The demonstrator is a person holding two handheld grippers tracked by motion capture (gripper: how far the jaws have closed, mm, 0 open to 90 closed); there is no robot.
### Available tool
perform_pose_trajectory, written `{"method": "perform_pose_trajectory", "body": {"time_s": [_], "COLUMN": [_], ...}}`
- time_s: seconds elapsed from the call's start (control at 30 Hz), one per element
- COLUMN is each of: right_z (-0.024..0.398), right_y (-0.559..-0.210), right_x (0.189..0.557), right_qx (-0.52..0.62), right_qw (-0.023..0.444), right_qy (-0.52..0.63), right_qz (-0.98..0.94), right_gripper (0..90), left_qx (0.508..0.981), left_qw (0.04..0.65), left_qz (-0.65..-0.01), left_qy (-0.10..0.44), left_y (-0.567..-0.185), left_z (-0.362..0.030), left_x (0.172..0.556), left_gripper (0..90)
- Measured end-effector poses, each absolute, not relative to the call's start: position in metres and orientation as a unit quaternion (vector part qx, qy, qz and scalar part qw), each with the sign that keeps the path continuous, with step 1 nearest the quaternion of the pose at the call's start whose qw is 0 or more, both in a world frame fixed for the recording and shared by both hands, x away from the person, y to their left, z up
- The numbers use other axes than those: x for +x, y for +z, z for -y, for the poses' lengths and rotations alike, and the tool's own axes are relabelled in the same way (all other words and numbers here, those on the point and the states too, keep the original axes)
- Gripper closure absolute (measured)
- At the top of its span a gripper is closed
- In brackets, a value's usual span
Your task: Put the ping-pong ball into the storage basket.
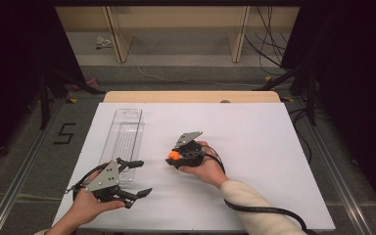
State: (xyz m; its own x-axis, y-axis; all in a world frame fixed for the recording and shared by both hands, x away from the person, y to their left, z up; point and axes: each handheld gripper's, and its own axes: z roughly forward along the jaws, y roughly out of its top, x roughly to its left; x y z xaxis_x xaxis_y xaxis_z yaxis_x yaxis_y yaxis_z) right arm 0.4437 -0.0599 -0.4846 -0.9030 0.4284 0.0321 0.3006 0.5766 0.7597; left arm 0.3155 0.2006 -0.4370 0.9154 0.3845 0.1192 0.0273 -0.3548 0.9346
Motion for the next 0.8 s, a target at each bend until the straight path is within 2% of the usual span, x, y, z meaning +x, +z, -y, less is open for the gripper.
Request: {"method": "perform_pose_trajectory", "body": {"time_s": [0.8], "right_z": [0.0598], "right_y": [-0.4745], "right_x": [0.444], "right_qx": [0.208], "right_qw": [0.086], "right_qy": [0.424], "right_qz": [-0.877], "right_gripper": [51.3], "left_qx": [0.808], "left_qw": [0.553], "left_qz": [-0.126], "left_qy": [0.161], "left_y": [-0.4371], "left_z": [-0.2004], "left_x": [0.3153], "left_gripper": [16.5]}}
